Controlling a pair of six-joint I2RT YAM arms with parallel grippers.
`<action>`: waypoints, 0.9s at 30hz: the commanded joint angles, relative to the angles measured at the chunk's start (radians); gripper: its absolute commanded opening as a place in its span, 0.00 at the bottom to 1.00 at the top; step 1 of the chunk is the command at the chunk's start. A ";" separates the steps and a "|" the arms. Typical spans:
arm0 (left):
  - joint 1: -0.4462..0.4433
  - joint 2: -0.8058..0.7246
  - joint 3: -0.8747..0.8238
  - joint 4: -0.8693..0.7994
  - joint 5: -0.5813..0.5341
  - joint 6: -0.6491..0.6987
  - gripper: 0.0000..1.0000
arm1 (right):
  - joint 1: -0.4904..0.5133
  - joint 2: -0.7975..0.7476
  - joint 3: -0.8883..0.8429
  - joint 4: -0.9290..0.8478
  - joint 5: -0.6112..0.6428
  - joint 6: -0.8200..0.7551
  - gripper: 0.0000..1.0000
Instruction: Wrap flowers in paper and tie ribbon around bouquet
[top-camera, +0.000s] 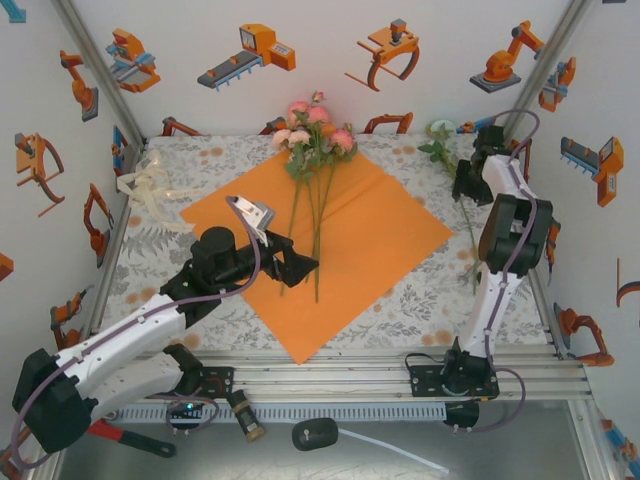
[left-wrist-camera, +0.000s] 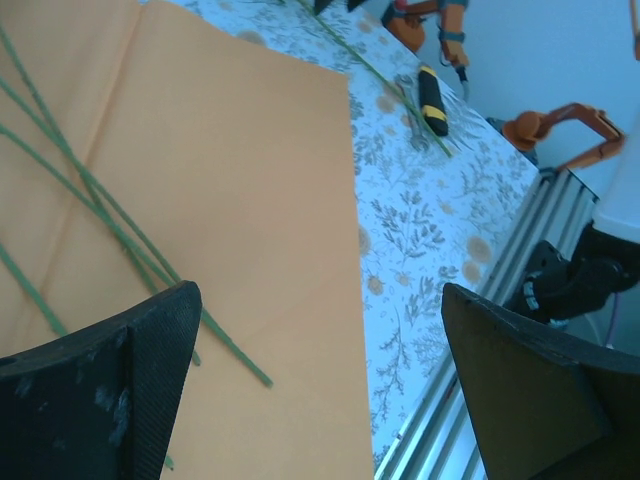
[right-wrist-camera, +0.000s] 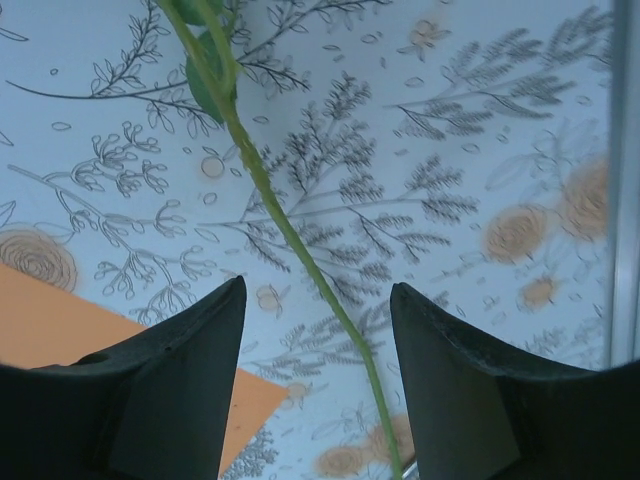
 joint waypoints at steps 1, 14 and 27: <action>-0.009 0.002 0.047 -0.008 0.106 0.052 0.97 | 0.002 0.060 0.104 -0.032 -0.069 -0.039 0.54; -0.012 0.038 0.056 -0.030 0.065 0.063 0.97 | 0.002 0.167 0.201 -0.112 -0.172 -0.049 0.21; -0.009 0.002 0.046 -0.097 -0.176 0.053 0.97 | 0.077 -0.263 -0.127 0.175 -0.275 0.079 0.03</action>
